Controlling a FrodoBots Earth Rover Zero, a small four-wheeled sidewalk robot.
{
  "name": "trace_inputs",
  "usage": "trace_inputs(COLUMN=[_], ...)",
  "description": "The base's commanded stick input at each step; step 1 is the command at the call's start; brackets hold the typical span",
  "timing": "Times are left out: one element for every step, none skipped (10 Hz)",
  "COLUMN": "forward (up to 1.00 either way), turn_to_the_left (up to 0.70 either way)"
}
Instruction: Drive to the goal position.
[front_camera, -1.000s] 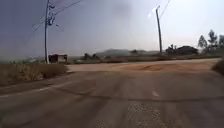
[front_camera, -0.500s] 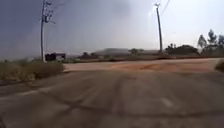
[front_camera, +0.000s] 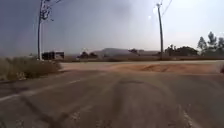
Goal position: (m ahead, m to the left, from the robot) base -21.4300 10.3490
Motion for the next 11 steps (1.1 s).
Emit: trace_inputs(forward=[0.00, 0.00, 0.00, 0.00, 0.00, 0.00, 0.00, 0.00, 0.00, 0.00, 0.00], turn_to_the_left=[0.00, 0.00, 0.00, 0.00, 0.00, 0.00, -0.45, -0.45, -0.45, -0.45, -0.45])
